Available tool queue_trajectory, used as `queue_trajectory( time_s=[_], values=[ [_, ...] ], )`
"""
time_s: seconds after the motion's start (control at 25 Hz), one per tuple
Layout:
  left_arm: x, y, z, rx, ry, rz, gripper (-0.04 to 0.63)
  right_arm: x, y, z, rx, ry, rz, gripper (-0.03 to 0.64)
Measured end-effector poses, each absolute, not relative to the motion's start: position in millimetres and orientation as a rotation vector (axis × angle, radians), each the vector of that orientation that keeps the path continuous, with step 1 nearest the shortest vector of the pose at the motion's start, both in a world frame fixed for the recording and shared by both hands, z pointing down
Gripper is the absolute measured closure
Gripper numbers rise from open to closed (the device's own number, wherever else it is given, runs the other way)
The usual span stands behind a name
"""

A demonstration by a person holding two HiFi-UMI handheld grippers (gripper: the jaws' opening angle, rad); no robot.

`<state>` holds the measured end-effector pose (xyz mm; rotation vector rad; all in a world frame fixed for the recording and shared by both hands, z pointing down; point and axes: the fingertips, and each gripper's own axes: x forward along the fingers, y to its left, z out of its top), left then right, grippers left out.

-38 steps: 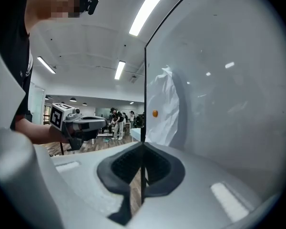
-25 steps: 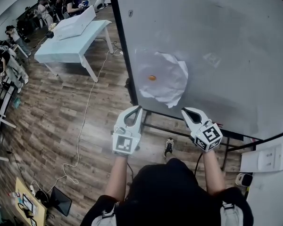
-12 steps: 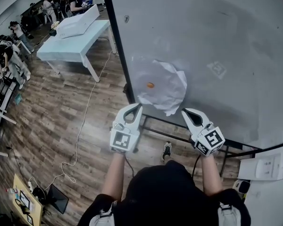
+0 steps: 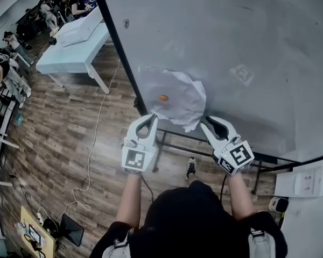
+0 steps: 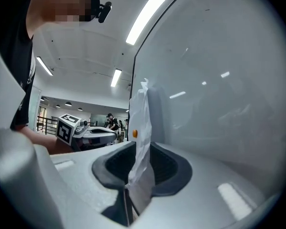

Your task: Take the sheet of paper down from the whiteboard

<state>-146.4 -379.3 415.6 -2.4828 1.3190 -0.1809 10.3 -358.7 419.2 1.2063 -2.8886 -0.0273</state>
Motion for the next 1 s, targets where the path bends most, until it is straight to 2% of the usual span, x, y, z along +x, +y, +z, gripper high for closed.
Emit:
queue_trajectory(
  time_s=[0.4,0.44,0.48,0.64,1.0],
  values=[
    [-138,-401,409,-2.446,1.303,-0.192,0.581,6,-382,425,1.204,-2.913,0.103,0.508],
    [-137,-403,408,-2.441,1.307,-0.191,0.580,5,-382,424,1.195,-2.919,0.105,0.543],
    [-135,-404,407,-2.435,1.314,-0.188,0.578,5,-381,423,1.195,-2.921,0.100,0.607],
    [-128,-410,403,-2.410,1.349,-0.172,0.491,9,-383,419,1.201,-2.930,0.118,0.606],
    [-120,-422,409,-2.396,1.389,-0.151,0.466,4,-386,423,1.084,-2.989,0.153,0.594]
  ],
)
